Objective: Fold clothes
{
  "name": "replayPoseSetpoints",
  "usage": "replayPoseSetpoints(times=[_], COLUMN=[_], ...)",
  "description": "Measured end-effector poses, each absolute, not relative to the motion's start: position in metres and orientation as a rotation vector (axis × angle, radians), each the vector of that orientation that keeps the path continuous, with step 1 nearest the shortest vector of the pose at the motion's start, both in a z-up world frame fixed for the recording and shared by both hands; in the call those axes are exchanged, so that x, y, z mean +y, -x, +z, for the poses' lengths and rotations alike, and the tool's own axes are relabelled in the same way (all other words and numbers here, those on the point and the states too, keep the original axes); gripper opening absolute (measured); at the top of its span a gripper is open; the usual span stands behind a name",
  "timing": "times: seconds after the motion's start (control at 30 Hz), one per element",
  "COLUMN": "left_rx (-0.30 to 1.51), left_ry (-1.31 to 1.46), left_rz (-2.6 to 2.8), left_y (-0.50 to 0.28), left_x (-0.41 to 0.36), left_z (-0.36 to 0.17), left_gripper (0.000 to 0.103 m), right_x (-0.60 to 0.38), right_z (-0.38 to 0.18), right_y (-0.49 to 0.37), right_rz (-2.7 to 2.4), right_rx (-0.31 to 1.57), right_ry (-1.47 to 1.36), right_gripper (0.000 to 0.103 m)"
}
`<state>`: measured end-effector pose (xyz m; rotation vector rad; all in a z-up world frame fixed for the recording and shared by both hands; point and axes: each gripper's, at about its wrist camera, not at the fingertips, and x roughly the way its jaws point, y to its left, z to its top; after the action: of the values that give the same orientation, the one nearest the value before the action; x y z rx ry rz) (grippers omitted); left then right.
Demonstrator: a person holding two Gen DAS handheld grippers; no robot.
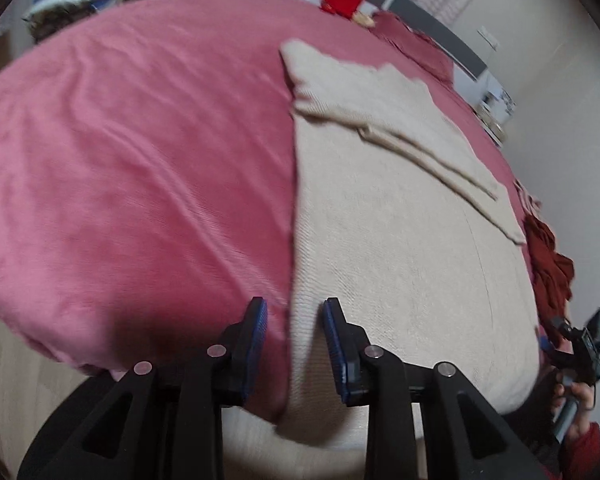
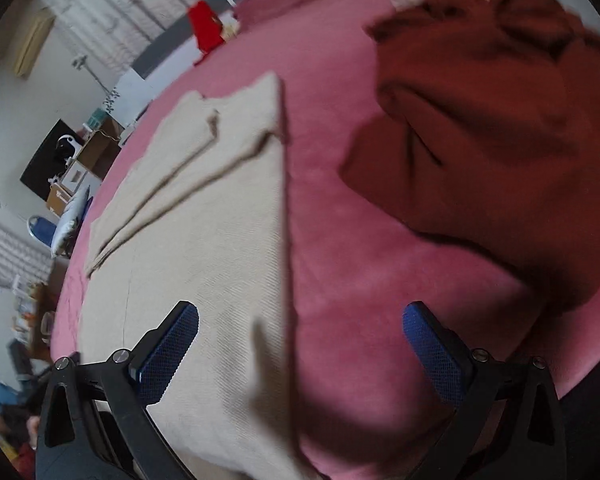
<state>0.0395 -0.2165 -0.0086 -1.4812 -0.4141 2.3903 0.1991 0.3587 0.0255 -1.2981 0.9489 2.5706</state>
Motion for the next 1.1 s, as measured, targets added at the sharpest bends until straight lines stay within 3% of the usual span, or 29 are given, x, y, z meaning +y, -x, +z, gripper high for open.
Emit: replayPoseSetpoints(times=[0.17, 0.43, 0.53, 0.67, 0.7, 0.93, 1.1], left_rx=[-0.403, -0.376, -0.351, -0.303, -0.3, -0.224, -0.162], left_ry=[1.487, 1.544, 1.562, 1.591, 1.599, 1.667, 1.665], left_rz=[2.238, 2.039, 1.987, 1.899, 1.882, 1.79, 1.831], left_y=[-0.03, -0.042, -0.045, -0.05, -0.051, -0.055, -0.052], left_x=[-0.212, -0.208, -0.205, -0.198, -0.198, -0.188, -0.174], left_z=[-0.01, -0.014, -0.015, -0.019, -0.02, -0.029, -0.029], left_gripper=[0.032, 0.032, 0.032, 0.032, 0.032, 0.032, 0.028], right_x=[0.371, 0.353, 0.346, 0.335, 0.331, 0.294, 0.284], right_z=[0.013, -0.001, -0.006, -0.022, -0.027, -0.039, -0.035], right_y=[-0.198, -0.186, -0.184, -0.18, -0.179, -0.171, -0.17], right_rz=[2.633, 2.658, 2.648, 2.571, 2.547, 2.52, 2.519], right_rx=[1.27, 1.369, 1.408, 1.523, 1.542, 1.329, 1.255], right_ry=[1.365, 1.646, 1.754, 1.907, 1.959, 2.233, 2.256], right_gripper=[0.103, 0.101, 0.089, 0.052, 0.047, 0.046, 0.043])
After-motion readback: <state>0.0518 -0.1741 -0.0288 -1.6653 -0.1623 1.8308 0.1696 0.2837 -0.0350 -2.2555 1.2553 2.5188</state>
